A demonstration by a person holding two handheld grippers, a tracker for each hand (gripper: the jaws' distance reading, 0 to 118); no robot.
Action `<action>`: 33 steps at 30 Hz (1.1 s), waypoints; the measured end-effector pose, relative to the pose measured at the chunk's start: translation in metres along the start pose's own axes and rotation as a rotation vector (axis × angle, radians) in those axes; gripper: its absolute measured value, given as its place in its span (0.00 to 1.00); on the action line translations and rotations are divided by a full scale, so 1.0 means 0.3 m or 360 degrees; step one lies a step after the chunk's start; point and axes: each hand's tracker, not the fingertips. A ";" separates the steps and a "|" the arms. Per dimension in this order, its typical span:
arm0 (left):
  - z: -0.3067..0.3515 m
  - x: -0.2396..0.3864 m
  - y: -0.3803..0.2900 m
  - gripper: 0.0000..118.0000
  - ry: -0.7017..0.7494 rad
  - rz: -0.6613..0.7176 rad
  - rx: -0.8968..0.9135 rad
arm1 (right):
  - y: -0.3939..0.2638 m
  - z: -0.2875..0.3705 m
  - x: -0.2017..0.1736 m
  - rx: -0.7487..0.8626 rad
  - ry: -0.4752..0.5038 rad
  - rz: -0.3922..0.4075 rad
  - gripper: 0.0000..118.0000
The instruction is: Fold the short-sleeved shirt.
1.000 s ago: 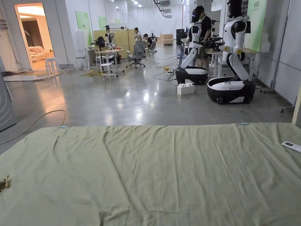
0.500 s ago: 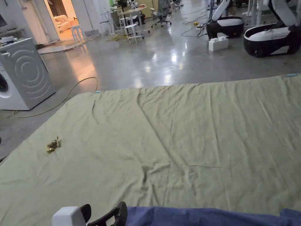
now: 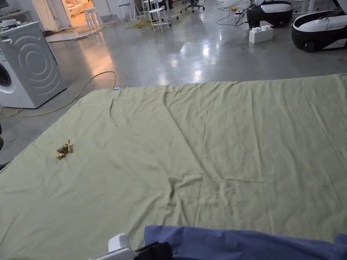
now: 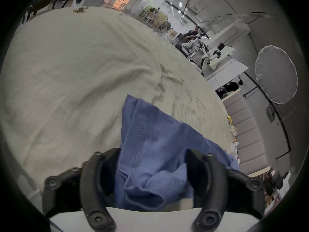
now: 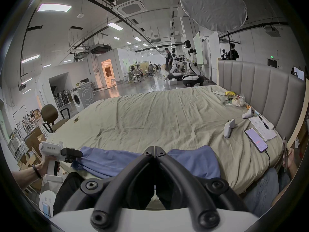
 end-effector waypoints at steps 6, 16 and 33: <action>-0.067 0.053 0.003 0.15 -0.0050 -0.0033 -0.0123 | -0.004 -0.009 0.006 -0.0033 0.0015 -0.0029 0.00; 0.061 0.034 0.077 0.10 0.0044 0.0045 0.0053 | -0.014 -0.007 0.007 -0.0075 0.0008 0.0051 0.00; 0.079 0.597 -0.056 0.10 -0.0039 -0.0761 0.0084 | -0.022 0.035 0.000 -0.0051 -0.0005 0.0059 0.00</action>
